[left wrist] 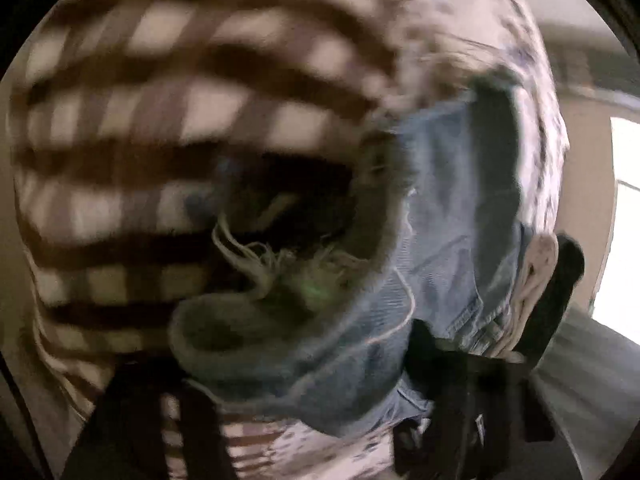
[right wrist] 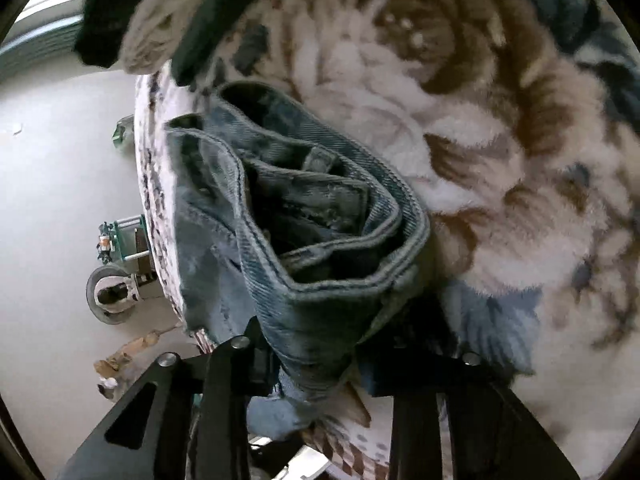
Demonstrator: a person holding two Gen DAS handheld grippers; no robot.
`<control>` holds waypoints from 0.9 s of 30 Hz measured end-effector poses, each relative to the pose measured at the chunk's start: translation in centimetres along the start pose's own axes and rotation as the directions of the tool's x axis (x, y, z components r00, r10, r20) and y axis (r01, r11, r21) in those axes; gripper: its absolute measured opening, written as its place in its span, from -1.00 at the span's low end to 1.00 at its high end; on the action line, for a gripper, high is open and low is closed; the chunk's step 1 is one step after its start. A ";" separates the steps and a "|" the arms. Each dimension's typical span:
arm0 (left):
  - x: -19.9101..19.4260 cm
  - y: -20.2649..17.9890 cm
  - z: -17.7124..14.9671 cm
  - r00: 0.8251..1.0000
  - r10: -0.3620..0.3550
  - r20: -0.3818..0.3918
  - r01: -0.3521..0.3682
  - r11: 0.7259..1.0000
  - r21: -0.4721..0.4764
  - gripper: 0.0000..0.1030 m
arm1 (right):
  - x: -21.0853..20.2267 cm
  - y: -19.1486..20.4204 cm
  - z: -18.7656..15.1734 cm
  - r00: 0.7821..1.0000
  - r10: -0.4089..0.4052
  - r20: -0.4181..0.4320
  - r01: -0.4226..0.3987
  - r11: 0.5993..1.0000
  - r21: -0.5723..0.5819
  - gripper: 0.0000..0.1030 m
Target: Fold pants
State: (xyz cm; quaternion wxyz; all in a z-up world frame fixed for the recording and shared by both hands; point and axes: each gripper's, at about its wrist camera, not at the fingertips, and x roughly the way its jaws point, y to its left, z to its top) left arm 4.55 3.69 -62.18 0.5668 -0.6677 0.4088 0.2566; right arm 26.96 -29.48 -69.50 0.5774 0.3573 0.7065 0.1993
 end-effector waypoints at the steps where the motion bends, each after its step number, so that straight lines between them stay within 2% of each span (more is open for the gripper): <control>1: -0.6 -0.7 0.3 1.000 0.006 0.007 -0.006 0.999 0.053 -0.19 | -0.4 0.1 -0.5 1.000 0.014 0.004 -0.014 1.000 0.009 -0.46; 4: -2.6 -2.1 1.1 0.999 0.022 0.046 -0.030 0.984 0.177 -0.20 | -1.5 0.6 -2.7 1.000 0.027 0.002 -0.027 1.000 0.016 -0.48; 6: -3.5 -2.2 2.6 0.998 0.030 0.046 -0.039 0.979 0.203 -0.14 | -1.4 0.3 -4.3 1.000 0.004 -0.018 -0.003 1.000 0.022 -0.46; 7: -3.3 -2.0 2.9 0.998 0.049 0.036 -0.056 0.978 0.202 -0.08 | -1.3 0.1 -4.8 0.999 -0.015 -0.036 0.016 0.999 0.036 -0.30; 8: -3.3 -1.7 2.9 0.997 0.068 0.019 -0.071 0.978 0.194 -0.05 | -1.1 -0.1 -5.1 0.997 -0.057 -0.057 0.059 0.998 0.035 -0.03; 9: -3.7 -0.7 2.9 0.998 0.060 -0.011 -0.057 0.983 0.176 -0.05 | -0.9 0.0 -5.4 0.985 -0.149 -0.081 0.151 0.989 0.010 0.02; 10: -4.2 -0.4 2.5 0.998 0.053 -0.022 -0.049 0.984 0.169 -0.01 | -1.2 0.1 -5.6 0.978 -0.193 -0.082 0.193 0.981 -0.012 0.02; 13: -7.1 -1.1 1.4 0.994 0.102 0.039 -0.108 0.971 0.215 -0.01 | -3.6 2.0 -5.8 0.962 -0.272 -0.026 0.267 0.956 -0.122 0.03; 15: -8.7 -2.6 1.5 0.987 0.133 0.090 -0.153 0.948 0.279 0.02 | -5.3 4.2 -5.5 0.950 -0.311 0.039 0.311 0.925 -0.220 0.03; 16: -9.1 -3.5 2.1 0.984 0.141 0.110 -0.169 0.935 0.312 0.10 | -5.6 5.4 -5.0 0.946 -0.318 0.059 0.322 0.911 -0.258 0.03; 18: -9.1 -5.5 3.2 0.979 0.142 0.146 -0.188 0.907 0.378 0.15 | -5.4 7.7 -3.4 0.942 -0.325 0.088 0.336 0.887 -0.316 0.03; 22: -4.3 -9.2 7.5 0.978 0.172 0.119 -0.209 0.852 0.481 0.16 | -2.5 11.4 1.3 0.937 -0.325 0.126 0.349 0.858 -0.377 0.03; 25: 0.2 -11.7 9.8 0.969 0.240 0.064 -0.235 0.805 0.545 0.16 | 0.7 13.0 4.1 0.939 -0.333 0.089 0.339 0.847 -0.408 0.03; 26: 1.6 -12.5 10.1 0.964 0.258 0.056 -0.242 0.778 0.580 0.14 | 1.9 13.6 4.7 0.929 -0.358 0.092 0.360 0.824 -0.438 -0.13; 27: 2.2 -13.3 10.1 0.961 0.270 0.060 -0.250 0.756 0.604 0.05 | 2.4 13.8 5.1 0.925 -0.365 0.110 0.373 0.806 -0.460 -0.39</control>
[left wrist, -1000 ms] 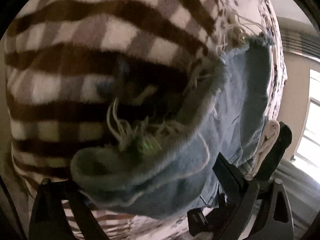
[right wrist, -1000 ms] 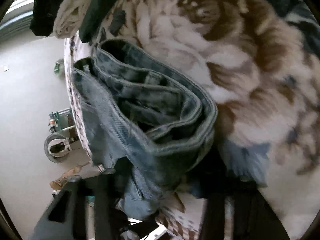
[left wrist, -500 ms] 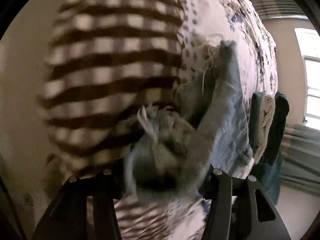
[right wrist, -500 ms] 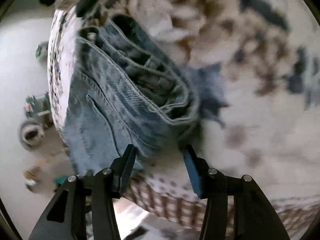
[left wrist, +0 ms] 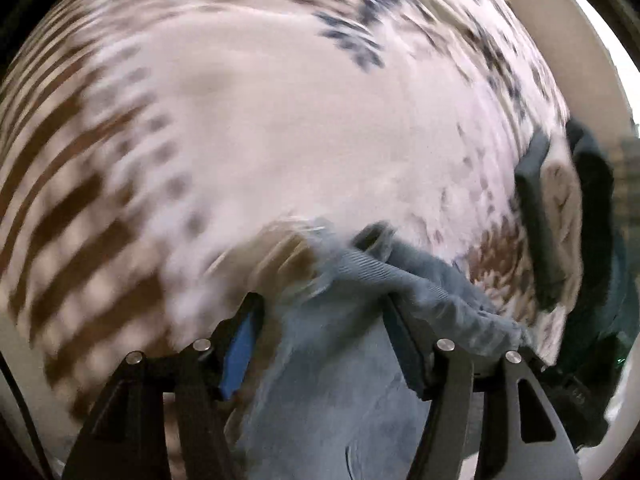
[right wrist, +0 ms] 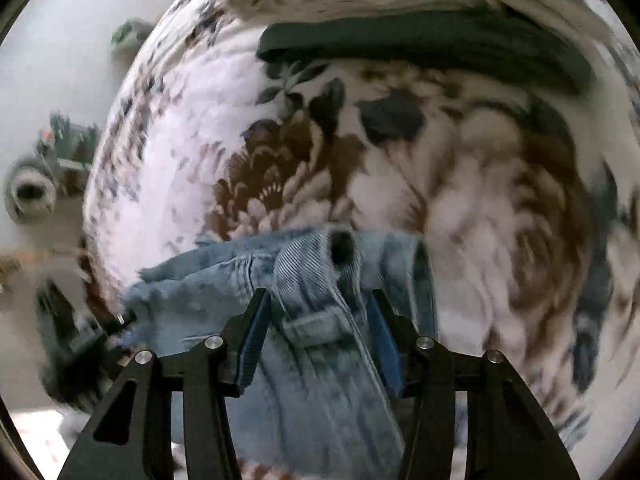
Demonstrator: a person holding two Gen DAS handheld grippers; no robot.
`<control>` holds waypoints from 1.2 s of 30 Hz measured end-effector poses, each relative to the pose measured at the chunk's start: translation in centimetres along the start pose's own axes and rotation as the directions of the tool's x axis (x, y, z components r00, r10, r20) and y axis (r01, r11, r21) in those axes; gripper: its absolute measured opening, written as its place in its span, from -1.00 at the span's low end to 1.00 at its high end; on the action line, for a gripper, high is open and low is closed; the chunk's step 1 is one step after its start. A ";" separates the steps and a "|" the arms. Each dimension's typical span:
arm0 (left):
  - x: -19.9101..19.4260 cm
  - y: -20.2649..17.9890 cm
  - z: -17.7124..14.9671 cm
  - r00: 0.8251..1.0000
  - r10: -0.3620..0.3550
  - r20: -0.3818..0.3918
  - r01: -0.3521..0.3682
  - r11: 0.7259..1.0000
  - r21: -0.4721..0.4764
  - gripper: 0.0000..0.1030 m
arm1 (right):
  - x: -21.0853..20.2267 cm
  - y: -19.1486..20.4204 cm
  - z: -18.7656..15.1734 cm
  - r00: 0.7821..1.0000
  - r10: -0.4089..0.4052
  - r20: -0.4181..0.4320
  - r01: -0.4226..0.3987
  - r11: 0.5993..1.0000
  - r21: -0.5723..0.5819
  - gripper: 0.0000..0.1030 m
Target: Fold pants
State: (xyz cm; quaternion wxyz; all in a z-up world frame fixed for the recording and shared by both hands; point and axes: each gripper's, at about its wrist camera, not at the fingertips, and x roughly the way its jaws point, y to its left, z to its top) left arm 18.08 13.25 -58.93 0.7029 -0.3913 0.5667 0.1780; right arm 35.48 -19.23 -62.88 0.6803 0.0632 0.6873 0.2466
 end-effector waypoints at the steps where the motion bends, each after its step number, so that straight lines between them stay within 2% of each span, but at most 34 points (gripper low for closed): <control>1: 0.3 -0.8 0.4 1.000 0.015 0.002 -0.016 0.999 0.049 -0.46 | 0.1 0.1 0.3 1.000 -0.007 0.007 0.007 1.000 -0.013 -0.58; 2: 0.4 -1.5 0.7 1.000 0.016 -0.002 -0.015 0.996 0.086 -0.72 | 0.1 0.2 0.5 1.000 -0.015 0.014 0.015 1.000 -0.022 -0.62; 3: 0.1 -2.3 0.9 0.999 0.030 0.009 -0.031 0.992 0.121 -0.74 | -0.2 0.1 0.2 0.999 -0.021 0.028 0.021 0.999 -0.027 -0.64; 5: -1.1 -3.8 1.1 0.999 0.017 0.048 -0.025 0.985 0.171 -0.81 | -1.3 -0.1 -0.3 0.997 -0.028 0.065 0.030 0.999 -0.017 -0.67; 9: -1.9 -6.7 3.2 0.997 -0.009 0.079 -0.007 0.980 0.198 -0.84 | -3.8 -1.5 -1.3 0.988 -0.045 0.144 0.035 0.997 0.072 -0.67; 13: 0.7 -6.7 5.6 0.998 0.038 0.054 -0.046 0.986 0.159 -0.84 | -3.1 -2.6 0.1 0.990 -0.051 0.128 0.035 0.991 0.126 -0.67; 16: 1.7 -5.7 6.1 0.997 0.071 0.023 -0.073 0.989 0.132 -0.82 | -2.1 -1.5 2.0 0.991 -0.074 0.111 0.064 0.994 0.091 -0.65; 19: -0.2 -4.7 5.6 0.998 0.058 0.037 -0.061 0.994 0.087 -0.80 | -0.8 -1.7 3.5 0.995 -0.102 0.011 0.100 0.992 0.076 -0.45; 21: -2.7 -4.2 4.7 0.995 0.040 0.095 -0.048 0.996 0.080 -0.69 | -1.5 -2.6 3.4 0.999 -0.037 0.001 0.036 0.993 0.113 -0.13; 22: -4.0 -4.0 3.9 0.992 0.032 0.126 -0.042 0.996 0.084 -0.48 | -2.2 -3.0 2.9 1.000 -0.015 0.010 0.014 0.992 0.124 0.34; 23: -5.2 -3.8 3.1 0.988 0.021 0.155 -0.035 0.996 0.086 -0.20 | -3.2 -3.7 2.0 1.000 0.016 0.024 -0.020 0.990 0.141 0.63; 24: -7.0 -3.3 1.8 0.979 -0.002 0.202 -0.016 0.996 0.085 0.04 | -3.8 -4.1 1.2 0.999 0.042 0.034 -0.047 0.987 0.154 0.64; 25: -8.0 -3.1 0.7 0.974 -0.015 0.226 -0.003 0.997 0.078 0.76 | -4.6 -4.7 -0.1 0.997 0.063 0.042 -0.069 0.983 0.172 0.64; 26: -9.0 -2.5 -0.6 0.970 -0.024 0.241 0.010 0.998 0.061 1.00 | -5.3 -5.2 -1.4 0.997 0.068 0.046 -0.076 0.979 0.192 0.64; 29: -10.8 -0.2 -5.4 0.970 -0.060 0.236 0.079 0.995 -0.068 1.00 | -6.7 -6.8 -6.5 0.992 0.112 0.064 -0.126 0.950 0.285 0.64; 31: -10.4 1.5 -9.0 0.971 -0.110 0.210 0.152 0.969 -0.196 1.00 | -6.6 -7.3 -9.3 0.987 0.143 0.069 -0.158 0.927 0.340 0.64; 32: -9.9 2.1 -10.5 0.971 -0.135 0.197 0.184 0.949 -0.255 1.00 | -6.4 -7.7 -10.7 0.984 0.162 0.073 -0.178 0.910 0.374 0.64; 34: -7.6 3.2 -13.6 0.966 -0.203 0.160 0.251 0.887 -0.388 1.00 | -5.3 -8.3 -13.0 0.972 0.225 0.069 -0.232 0.875 0.426 0.64; 36: -5.2 3.5 -15.3 0.956 -0.265 0.129 0.294 0.835 -0.465 0.99 | -3.3 -8.5 -14.4 0.956 0.289 0.056 -0.282 0.840 0.463 0.64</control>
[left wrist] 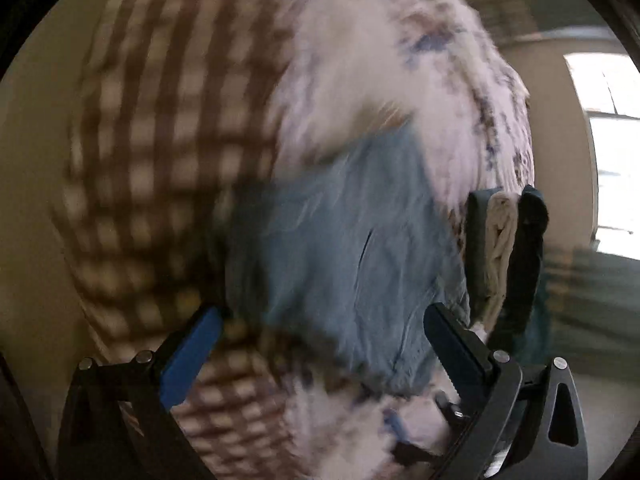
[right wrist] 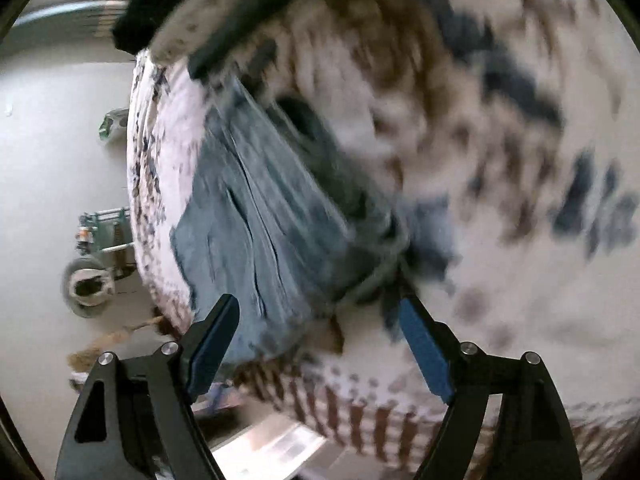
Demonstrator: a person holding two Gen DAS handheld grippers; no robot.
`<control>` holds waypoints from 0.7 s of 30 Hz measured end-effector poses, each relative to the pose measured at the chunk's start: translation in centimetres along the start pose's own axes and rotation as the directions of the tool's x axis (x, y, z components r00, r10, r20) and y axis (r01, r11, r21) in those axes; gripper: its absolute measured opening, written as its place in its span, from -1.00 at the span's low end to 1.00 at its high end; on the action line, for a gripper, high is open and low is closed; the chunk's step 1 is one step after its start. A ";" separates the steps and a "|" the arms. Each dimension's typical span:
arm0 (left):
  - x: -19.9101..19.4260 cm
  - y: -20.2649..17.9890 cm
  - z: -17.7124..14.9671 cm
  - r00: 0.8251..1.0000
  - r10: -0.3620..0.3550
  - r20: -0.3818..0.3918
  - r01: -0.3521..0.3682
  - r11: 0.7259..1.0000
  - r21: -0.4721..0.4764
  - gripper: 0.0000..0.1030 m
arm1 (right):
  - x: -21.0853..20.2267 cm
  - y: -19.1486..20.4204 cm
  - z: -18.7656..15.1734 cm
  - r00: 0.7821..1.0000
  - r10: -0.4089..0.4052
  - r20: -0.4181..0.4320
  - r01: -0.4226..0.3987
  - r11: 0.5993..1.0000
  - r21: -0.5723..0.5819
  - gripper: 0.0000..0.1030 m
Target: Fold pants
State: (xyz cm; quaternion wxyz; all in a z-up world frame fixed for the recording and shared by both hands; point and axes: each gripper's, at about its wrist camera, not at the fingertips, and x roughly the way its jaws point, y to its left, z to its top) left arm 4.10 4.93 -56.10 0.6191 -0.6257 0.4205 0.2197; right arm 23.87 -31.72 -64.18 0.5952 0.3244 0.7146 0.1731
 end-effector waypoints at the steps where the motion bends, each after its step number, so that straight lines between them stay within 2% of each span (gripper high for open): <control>1: 1.4 0.6 -0.5 0.999 -0.033 -0.020 0.032 0.998 -0.048 0.99 | 1.0 -0.5 -0.2 0.999 0.032 -0.012 -0.031 0.999 0.024 0.64; 5: 5.0 1.0 -0.4 0.994 -0.101 -0.034 0.096 0.988 -0.123 0.99 | 4.5 -1.8 0.3 0.992 0.127 -0.029 -0.124 0.988 0.092 0.64; 8: 6.3 0.7 1.1 0.994 -0.107 -0.022 0.104 0.987 -0.123 0.98 | 6.4 -2.3 1.1 0.980 0.197 -0.021 -0.192 0.971 0.141 0.64; 9: 6.6 0.7 1.6 0.995 -0.100 -0.020 0.097 0.988 -0.122 0.92 | 7.0 -2.3 1.4 0.975 0.221 -0.021 -0.215 0.965 0.152 0.63; 10: 6.5 0.8 2.1 0.993 -0.116 -0.003 0.114 0.986 -0.125 0.65 | 7.4 -2.2 1.6 0.974 0.225 -0.015 -0.220 0.963 0.156 0.48; 11: 6.1 1.0 2.5 0.992 -0.122 0.014 0.123 0.985 -0.119 0.15 | 7.6 -2.0 1.7 0.975 0.222 -0.002 -0.219 0.963 0.156 0.16; 12: 5.5 1.1 3.0 0.993 -0.118 0.028 0.120 0.988 -0.095 -0.20 | 7.6 -1.9 1.7 0.980 0.198 0.005 -0.196 0.969 0.152 -0.02; 13: 5.2 1.2 3.4 0.992 -0.126 0.028 0.128 0.988 -0.083 -0.46 | 7.5 -2.0 1.7 0.981 0.191 0.021 -0.192 0.968 0.159 -0.25; 15: 4.7 1.4 3.7 0.991 -0.134 0.021 0.135 0.989 -0.056 -0.47 | 7.1 -2.6 1.4 0.974 0.222 0.039 -0.225 0.954 0.197 -0.30; 17: 4.5 1.3 3.6 0.991 -0.132 0.018 0.132 0.991 -0.030 -0.47 | 6.9 -2.1 0.8 0.977 0.210 0.048 -0.215 0.959 0.183 -0.31; 19: 4.1 1.8 3.7 0.986 -0.166 0.012 0.167 0.986 -0.029 -0.40 | 6.9 -2.0 0.4 0.975 0.216 0.049 -0.221 0.958 0.185 -0.29; 21: 4.4 2.3 3.7 0.981 -0.196 -0.012 0.195 0.979 -0.056 -0.20 | 7.3 -1.5 0.5 0.978 0.206 0.025 -0.207 0.966 0.157 -0.05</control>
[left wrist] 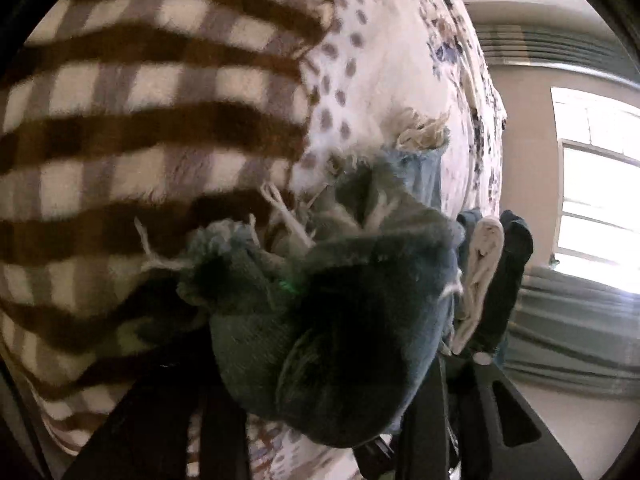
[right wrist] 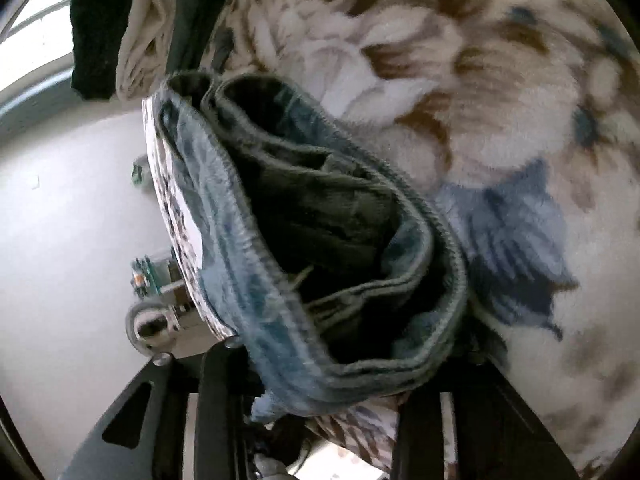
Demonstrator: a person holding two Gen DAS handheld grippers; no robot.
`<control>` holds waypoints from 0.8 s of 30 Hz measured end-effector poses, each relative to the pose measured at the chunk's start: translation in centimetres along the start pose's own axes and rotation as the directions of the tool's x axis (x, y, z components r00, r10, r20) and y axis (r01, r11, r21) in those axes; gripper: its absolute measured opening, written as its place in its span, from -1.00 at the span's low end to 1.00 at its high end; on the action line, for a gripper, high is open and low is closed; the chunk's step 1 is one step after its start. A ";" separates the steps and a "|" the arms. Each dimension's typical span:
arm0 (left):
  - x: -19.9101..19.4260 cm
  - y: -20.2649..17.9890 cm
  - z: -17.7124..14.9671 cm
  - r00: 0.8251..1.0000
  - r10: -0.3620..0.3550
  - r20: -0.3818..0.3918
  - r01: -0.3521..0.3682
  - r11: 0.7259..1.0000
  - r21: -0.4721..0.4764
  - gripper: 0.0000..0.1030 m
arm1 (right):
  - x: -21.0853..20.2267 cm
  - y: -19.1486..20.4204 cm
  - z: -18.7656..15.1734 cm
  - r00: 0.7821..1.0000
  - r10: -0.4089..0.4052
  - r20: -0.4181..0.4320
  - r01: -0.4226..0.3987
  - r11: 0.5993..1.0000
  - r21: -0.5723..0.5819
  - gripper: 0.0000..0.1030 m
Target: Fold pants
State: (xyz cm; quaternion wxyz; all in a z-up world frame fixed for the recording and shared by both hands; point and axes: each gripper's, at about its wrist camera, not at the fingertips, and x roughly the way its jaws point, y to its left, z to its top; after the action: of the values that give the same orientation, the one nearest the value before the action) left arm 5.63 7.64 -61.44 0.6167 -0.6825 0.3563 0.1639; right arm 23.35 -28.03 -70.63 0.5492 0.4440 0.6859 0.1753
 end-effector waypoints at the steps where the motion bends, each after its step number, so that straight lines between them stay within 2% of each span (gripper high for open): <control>1: 0.2 0.6 -0.1 1.000 -0.021 -0.009 0.020 1.000 -0.017 -0.01 | 0.3 0.1 0.1 1.000 -0.006 -0.019 0.006 1.000 0.001 0.18; 2: 0.5 0.8 -0.2 0.999 -0.034 -0.020 0.034 0.999 -0.031 0.14 | 0.8 0.1 0.2 0.999 0.001 -0.040 -0.001 1.000 0.008 0.29; 7: 2.1 0.5 0.7 1.000 0.005 0.000 -0.005 0.999 -0.045 0.18 | 2.6 0.2 0.2 0.999 0.012 -0.050 -0.011 0.999 0.035 0.31; 9: 2.3 0.1 0.9 1.000 0.015 0.019 -0.014 0.998 -0.056 0.12 | 2.7 0.4 0.0 1.000 0.009 -0.012 -0.008 0.999 0.047 0.12; 10: 2.2 -0.4 0.9 0.999 0.026 0.029 -0.025 0.999 -0.041 -0.31 | 2.7 0.6 -0.3 1.000 -0.002 0.006 0.001 0.999 0.048 -0.11; 11: 2.2 -1.0 0.9 0.999 0.041 0.021 -0.040 0.999 -0.012 -0.53 | 2.6 1.0 -0.5 0.999 -0.023 0.023 0.022 0.999 0.035 -0.27; 12: 2.0 -1.4 0.8 1.000 0.029 0.003 -0.029 1.000 0.011 -0.55 | 2.2 1.5 -0.5 0.999 -0.035 0.035 0.034 0.999 0.019 -0.32; 14: 1.3 -2.4 0.7 0.999 0.014 -0.038 -0.014 1.000 0.000 -0.57 | 1.6 2.5 -1.4 0.998 -0.040 0.055 0.040 0.999 0.007 -0.42; 17: 0.2 -4.9 1.1 0.997 0.002 -0.080 -0.003 1.000 -0.009 -0.58 | 0.4 4.8 -2.8 0.996 -0.038 0.082 0.038 0.999 0.005 -0.49; 24: -1.7 -14.1 1.9 0.988 0.023 -0.150 -0.006 0.994 0.110 -0.58 | -4.1 12.0 -4.8 0.987 0.000 0.161 -0.001 1.000 0.010 -0.53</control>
State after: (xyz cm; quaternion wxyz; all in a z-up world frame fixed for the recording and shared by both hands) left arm 14.57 9.72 -50.43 0.6233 -0.6554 0.4154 0.0966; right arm 24.03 -23.62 -57.83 0.6004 0.4596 0.6402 0.1357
